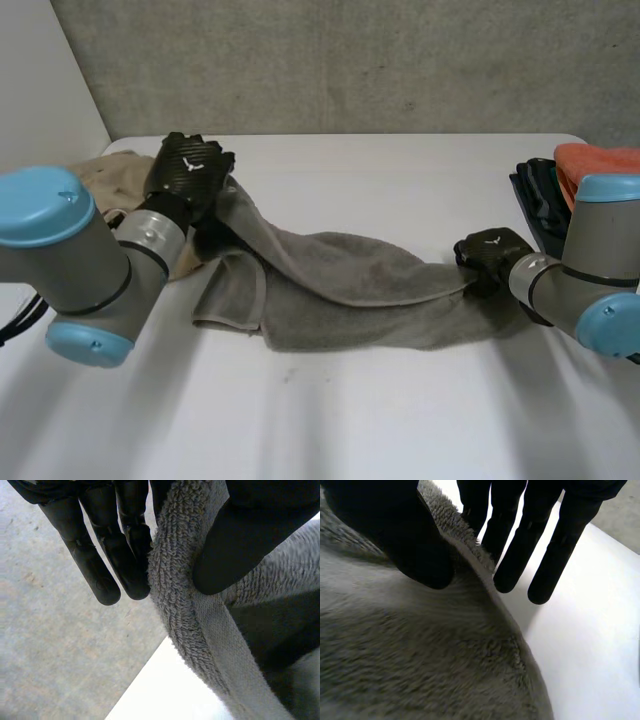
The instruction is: Fold the laundry.
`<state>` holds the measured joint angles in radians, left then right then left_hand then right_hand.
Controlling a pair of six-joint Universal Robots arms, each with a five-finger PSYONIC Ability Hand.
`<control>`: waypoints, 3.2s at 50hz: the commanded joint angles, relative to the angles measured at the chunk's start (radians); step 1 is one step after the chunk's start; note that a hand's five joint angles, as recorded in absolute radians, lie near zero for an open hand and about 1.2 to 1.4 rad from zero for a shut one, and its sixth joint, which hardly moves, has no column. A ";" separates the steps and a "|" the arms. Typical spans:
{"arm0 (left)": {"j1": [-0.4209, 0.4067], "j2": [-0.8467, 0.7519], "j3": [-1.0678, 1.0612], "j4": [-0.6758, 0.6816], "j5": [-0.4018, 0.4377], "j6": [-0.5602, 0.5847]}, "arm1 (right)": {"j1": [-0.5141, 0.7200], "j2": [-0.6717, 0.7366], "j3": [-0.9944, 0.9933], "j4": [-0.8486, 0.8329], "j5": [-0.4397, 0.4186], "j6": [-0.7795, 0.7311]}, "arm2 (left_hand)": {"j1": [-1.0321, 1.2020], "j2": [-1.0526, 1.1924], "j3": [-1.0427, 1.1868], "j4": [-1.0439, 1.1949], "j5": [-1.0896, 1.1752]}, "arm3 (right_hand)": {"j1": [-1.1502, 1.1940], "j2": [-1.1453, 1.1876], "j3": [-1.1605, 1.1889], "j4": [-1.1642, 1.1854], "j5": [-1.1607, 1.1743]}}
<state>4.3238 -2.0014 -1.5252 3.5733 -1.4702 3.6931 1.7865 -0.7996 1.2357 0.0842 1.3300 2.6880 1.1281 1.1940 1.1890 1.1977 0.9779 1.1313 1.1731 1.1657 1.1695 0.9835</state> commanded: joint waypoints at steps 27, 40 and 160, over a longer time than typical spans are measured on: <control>0.192 -0.123 0.565 0.343 0.004 -0.522 | 0.013 -0.310 -0.219 -0.503 0.215 0.013 | 0.268 0.202 0.207 0.199 0.244 | 0.265 0.223 0.231 0.227 0.238; 0.177 -0.045 -0.038 0.331 0.116 -0.473 | 0.014 -0.098 -0.049 -0.341 0.124 -0.042 | 0.268 0.202 0.207 0.199 0.244 | 0.265 0.223 0.231 0.227 0.238; -0.012 0.081 -0.153 -0.136 -0.024 -0.133 | -0.214 -0.139 0.266 -0.210 0.061 -0.142 | -0.941 -1.007 -1.002 -1.011 -0.965 | 0.265 0.223 0.231 0.227 0.238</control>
<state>4.3130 -1.9298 -1.6677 3.4383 -1.4939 3.5599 1.5813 -0.8947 1.4449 -0.0986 1.3335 2.5415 0.1973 0.2172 0.2289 0.2184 0.0493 1.1172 1.1787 1.1857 1.1926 0.9723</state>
